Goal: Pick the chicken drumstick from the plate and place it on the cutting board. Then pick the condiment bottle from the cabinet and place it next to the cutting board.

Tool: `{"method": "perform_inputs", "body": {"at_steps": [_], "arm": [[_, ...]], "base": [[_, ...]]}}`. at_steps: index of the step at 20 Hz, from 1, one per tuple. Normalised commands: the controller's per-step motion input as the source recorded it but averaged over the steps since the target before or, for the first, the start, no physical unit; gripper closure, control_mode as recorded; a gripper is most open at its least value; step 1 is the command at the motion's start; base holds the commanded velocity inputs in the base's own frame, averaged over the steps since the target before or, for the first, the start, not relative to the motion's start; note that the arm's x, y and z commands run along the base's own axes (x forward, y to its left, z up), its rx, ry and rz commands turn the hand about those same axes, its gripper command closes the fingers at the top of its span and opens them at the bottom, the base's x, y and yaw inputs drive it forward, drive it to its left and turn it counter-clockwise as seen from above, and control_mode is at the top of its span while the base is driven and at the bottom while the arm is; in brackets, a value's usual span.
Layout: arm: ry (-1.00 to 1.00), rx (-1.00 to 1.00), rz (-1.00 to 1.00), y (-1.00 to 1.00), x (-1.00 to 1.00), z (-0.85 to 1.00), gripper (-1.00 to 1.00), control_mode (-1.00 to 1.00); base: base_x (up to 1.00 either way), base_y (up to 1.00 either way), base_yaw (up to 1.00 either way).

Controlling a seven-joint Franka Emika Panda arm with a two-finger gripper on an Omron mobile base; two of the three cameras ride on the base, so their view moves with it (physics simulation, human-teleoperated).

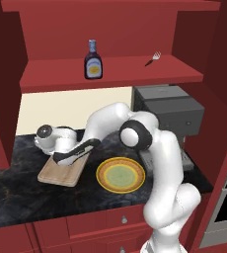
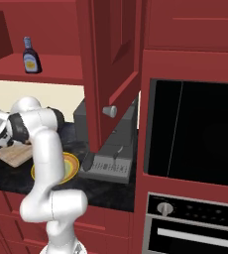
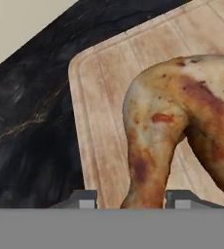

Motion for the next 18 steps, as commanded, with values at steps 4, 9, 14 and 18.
{"method": "perform_inputs", "body": {"at_steps": [4,9,14,18], "arm": [[-0.01,0.00,-0.12,-0.09,-0.08,0.13,-1.00,-1.00],[-0.06,0.05,-0.13,-0.33,-0.46,0.24,-1.00,-1.00],[-0.06,0.05,-0.11,-0.33,-0.51,0.33,-1.00,-1.00],[-0.08,0.02,-0.12,-0.16,-0.38,0.20,-1.00,-1.00]], "base": [[0.00,0.00,0.00],[0.00,0.00,0.00],[0.00,0.00,0.00],[0.00,0.00,0.00]]}}
